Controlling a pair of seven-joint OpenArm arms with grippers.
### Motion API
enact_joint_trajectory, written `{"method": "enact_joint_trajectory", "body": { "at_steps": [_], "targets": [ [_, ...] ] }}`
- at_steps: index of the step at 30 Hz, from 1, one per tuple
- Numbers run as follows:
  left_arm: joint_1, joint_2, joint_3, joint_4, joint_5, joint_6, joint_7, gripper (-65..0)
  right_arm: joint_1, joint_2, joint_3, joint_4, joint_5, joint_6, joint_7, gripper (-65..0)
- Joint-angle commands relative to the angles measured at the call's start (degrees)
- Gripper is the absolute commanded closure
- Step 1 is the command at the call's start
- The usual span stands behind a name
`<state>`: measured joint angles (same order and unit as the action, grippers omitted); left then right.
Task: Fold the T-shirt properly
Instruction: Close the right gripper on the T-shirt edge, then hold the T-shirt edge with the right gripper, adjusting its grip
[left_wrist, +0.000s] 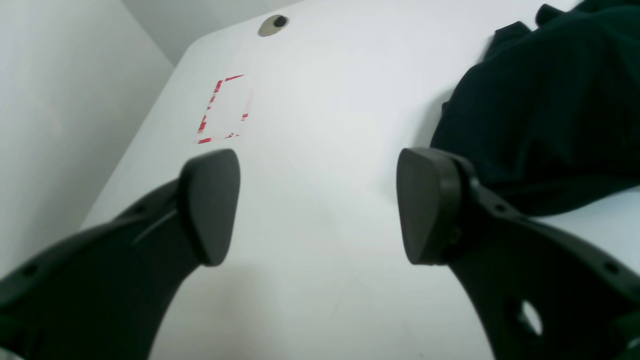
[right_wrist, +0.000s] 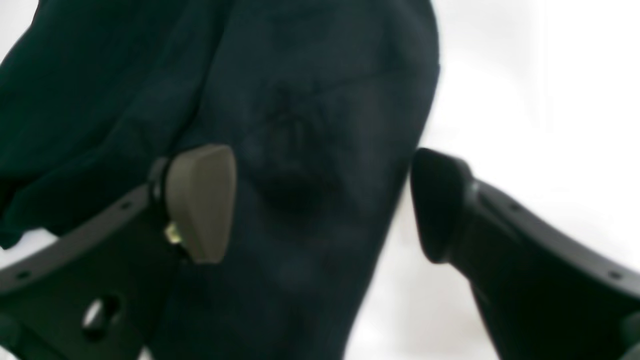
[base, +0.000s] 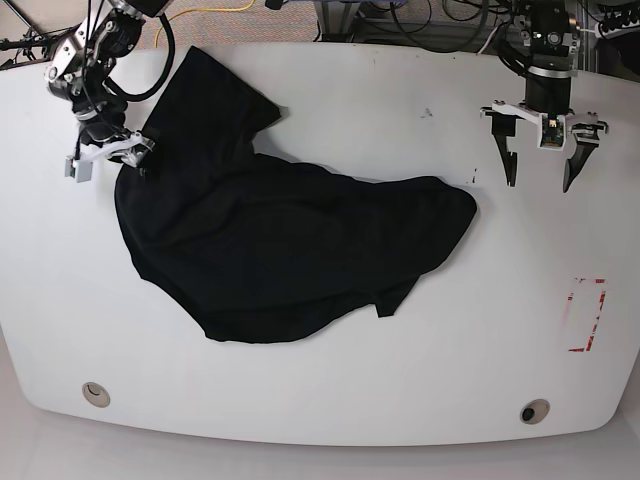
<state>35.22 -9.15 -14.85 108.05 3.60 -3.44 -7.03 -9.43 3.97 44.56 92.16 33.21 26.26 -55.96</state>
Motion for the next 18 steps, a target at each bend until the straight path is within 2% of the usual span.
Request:
{"method": "enact_joint_trajectory", "body": {
  "at_steps": [1,5,7,9,12,18],
  "targets": [
    [0.29,-0.56,-0.41,0.95,-0.07,0.64,-1.81,-46.7,0.59,0.62,-0.55,-2.03,0.27,0.52,2.55,-42.2],
    [0.23,-0.48,-0.34,0.90,-0.05,0.75,-2.01,-47.0,0.80,1.00,-1.32,-4.87,-0.31,0.54,4.72,-30.1],
    [0.06,-0.53,-0.16,0.87,0.10,0.82,-2.29,-47.0,1.41,1.51,-2.57,-5.77,-0.55,0.32,4.97,-13.0],
    [-0.10,-0.54,-0.11,0.80,0.10,0.83,-2.10,-47.0,1.45,1.60,-2.73,-5.87,-0.72,0.28,4.64,-5.6],
    [-0.27,-0.55,-0.10,0.80,0.10,0.91,-1.59,-47.3,1.37,1.76,-2.94,-5.64,-0.81,0.28,4.09,-0.2],
    [-0.71,-0.51,-0.12,0.80,0.33,0.87,-1.20,-47.4,1.15,2.17,-3.06,-5.35,-1.21,0.35,3.47,0.0]
  ]
}}
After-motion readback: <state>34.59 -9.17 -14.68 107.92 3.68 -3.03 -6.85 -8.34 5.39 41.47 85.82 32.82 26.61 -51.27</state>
